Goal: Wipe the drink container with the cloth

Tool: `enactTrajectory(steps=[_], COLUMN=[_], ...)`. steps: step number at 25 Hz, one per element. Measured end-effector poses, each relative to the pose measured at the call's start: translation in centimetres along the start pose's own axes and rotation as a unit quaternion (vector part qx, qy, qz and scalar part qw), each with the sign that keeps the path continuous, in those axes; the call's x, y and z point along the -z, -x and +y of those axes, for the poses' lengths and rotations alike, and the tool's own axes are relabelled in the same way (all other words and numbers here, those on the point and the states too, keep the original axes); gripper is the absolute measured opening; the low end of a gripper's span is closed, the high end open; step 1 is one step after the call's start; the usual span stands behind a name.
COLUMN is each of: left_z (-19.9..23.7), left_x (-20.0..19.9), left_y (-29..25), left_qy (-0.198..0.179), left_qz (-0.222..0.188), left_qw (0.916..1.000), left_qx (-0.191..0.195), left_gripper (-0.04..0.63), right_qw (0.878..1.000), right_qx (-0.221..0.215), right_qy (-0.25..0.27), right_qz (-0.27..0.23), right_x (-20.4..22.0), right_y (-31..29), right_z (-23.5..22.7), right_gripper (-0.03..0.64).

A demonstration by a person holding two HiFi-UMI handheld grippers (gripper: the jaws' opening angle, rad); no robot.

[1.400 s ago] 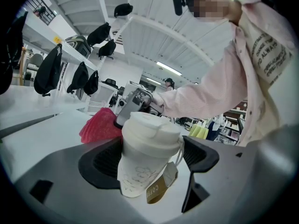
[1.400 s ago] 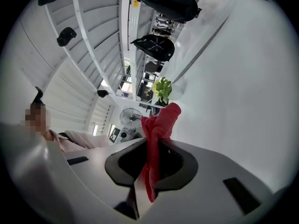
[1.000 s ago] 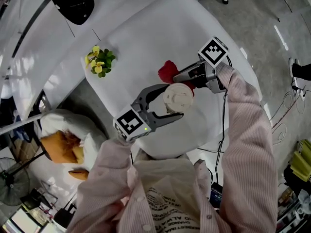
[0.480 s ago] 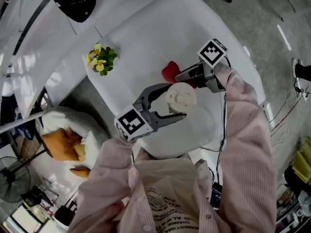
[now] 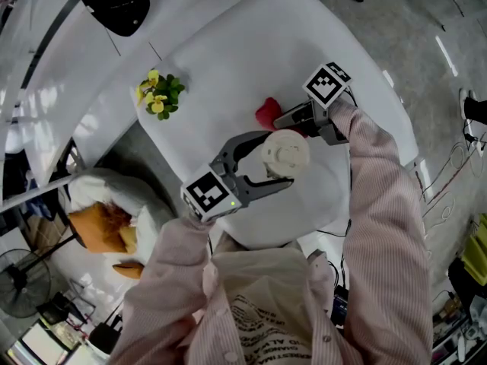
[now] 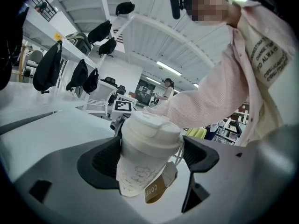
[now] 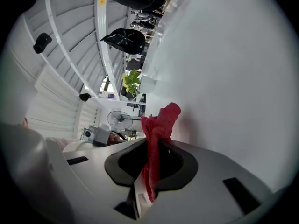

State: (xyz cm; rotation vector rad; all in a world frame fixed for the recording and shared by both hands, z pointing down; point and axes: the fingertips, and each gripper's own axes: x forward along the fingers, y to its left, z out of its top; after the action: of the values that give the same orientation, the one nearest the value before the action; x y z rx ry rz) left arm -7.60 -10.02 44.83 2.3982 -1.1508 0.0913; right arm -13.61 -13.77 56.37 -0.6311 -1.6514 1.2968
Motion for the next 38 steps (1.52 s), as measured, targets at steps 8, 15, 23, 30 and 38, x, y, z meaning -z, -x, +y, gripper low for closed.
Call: enactTrajectory(steps=[8,15,23,30,38], left_z=[0.0,0.0,-0.1,-0.1,-0.9], left_x=[-0.1,0.0,-0.5,-2.6,-5.3], left_y=[0.1,0.1,0.3,2.0,4.9], left_qy=[0.004,-0.004,-0.01,-0.038,-0.064], left_qz=[0.001,0.007,0.0,-0.025,-0.052], left_qw=[1.0,1.0,0.9999,0.9977,0.9904], left_qx=[0.0,0.001,-0.01,-0.05,-0.112], left_gripper=[0.394,0.394,0.394,0.394,0.393], right_qw=[0.999,0.996,0.985,0.959,0.882], right_qx=[0.028,0.04,0.049,0.078,0.182], right_qy=[0.007,0.024,0.069,0.113,0.177], right_qz=[-0.015,-0.074,-0.15,-0.248,-0.396], right_x=[-0.2,-0.4,0.0,-0.1,1.9], right_y=[-0.4,0.6,3.1,6.7,11.5], right_z=[-0.8,-0.4,2.1,4.9,9.1], right_gripper=[0.046,0.046,0.046,0.046,0.046])
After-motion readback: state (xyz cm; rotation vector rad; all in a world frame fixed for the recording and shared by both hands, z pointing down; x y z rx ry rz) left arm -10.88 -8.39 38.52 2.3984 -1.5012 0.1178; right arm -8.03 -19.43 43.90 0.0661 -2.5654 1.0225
